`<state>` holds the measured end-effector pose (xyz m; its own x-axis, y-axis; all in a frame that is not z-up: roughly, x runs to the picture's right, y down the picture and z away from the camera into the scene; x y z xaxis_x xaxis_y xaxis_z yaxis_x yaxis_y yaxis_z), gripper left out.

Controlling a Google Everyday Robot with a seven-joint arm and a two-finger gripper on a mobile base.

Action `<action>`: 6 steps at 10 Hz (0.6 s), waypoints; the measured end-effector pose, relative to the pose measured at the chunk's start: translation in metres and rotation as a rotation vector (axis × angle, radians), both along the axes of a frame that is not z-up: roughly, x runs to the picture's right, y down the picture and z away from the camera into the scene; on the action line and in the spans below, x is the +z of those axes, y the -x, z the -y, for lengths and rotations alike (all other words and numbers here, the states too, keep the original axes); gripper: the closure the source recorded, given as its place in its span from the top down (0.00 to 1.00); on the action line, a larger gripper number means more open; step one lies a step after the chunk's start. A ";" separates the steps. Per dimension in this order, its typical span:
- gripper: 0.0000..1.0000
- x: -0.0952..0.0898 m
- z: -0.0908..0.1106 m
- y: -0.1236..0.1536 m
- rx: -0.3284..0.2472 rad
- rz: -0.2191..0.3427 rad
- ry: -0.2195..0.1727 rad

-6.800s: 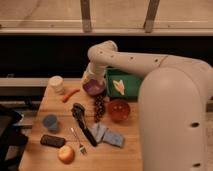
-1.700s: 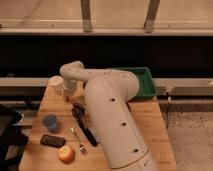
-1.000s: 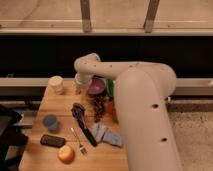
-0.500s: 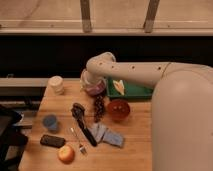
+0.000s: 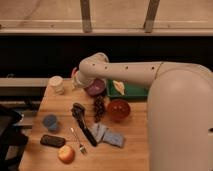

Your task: Place pepper in plastic cup

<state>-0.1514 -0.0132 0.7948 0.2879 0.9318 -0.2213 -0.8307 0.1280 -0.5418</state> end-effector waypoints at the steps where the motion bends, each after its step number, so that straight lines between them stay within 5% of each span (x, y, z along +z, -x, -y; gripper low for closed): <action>1: 0.00 -0.003 -0.001 0.009 -0.016 0.023 -0.006; 6: 0.00 -0.029 -0.016 0.044 -0.075 0.119 -0.022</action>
